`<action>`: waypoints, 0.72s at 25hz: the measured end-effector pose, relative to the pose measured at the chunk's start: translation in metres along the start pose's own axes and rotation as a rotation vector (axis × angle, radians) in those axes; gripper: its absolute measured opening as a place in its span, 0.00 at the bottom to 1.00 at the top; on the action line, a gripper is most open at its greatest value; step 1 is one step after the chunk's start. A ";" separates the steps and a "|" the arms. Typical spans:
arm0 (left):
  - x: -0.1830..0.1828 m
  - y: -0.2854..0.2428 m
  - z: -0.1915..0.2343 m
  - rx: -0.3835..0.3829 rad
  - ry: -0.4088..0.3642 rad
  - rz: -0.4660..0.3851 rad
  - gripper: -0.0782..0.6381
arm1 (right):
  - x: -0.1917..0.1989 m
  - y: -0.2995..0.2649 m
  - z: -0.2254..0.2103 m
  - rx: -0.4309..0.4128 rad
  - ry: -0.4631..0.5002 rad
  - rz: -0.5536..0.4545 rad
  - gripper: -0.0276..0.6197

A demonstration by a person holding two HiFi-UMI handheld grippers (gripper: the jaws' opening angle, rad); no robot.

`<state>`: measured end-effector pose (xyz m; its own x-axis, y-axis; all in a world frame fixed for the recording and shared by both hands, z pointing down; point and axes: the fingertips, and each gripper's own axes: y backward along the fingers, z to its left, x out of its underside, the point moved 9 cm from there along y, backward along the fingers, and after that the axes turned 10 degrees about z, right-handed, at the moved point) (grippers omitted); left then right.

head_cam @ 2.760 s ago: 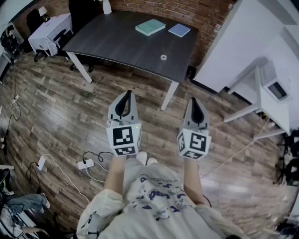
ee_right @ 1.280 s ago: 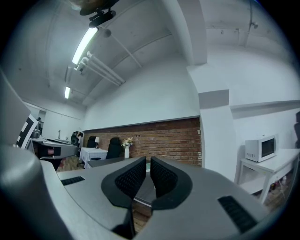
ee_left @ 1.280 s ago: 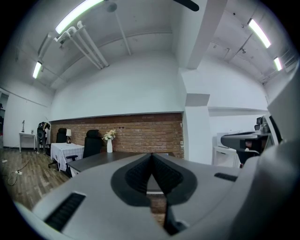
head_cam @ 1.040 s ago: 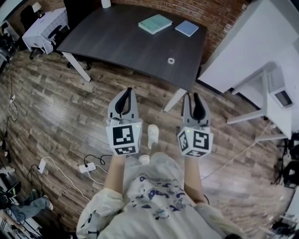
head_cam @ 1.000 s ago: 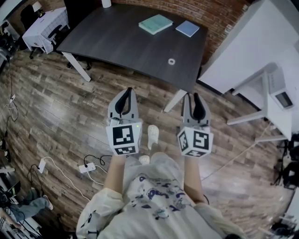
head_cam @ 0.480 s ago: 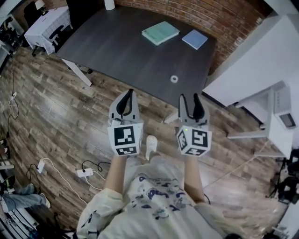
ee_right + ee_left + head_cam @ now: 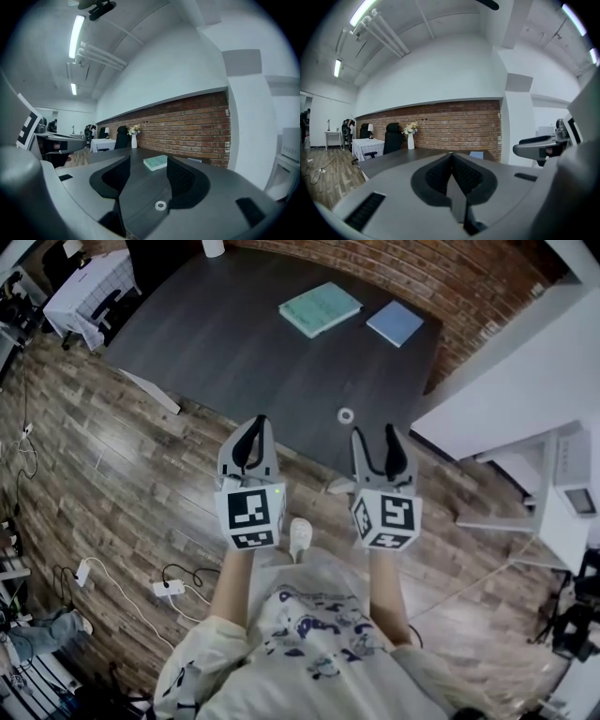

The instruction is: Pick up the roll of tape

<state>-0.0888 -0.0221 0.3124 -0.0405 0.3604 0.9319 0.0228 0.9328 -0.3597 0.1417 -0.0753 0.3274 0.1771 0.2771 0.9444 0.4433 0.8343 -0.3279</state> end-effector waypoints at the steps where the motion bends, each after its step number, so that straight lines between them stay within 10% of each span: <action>1: -0.001 -0.005 -0.001 0.000 0.001 0.004 0.11 | 0.000 -0.005 -0.003 -0.001 0.000 0.011 0.39; 18: 0.025 -0.087 0.012 0.094 -0.016 0.141 0.11 | 0.030 -0.083 -0.006 0.014 -0.027 0.173 0.41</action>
<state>-0.1043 -0.0946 0.3666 -0.0593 0.4874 0.8712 -0.0645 0.8690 -0.4906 0.1158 -0.1394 0.3825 0.2255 0.4296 0.8744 0.3964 0.7794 -0.4852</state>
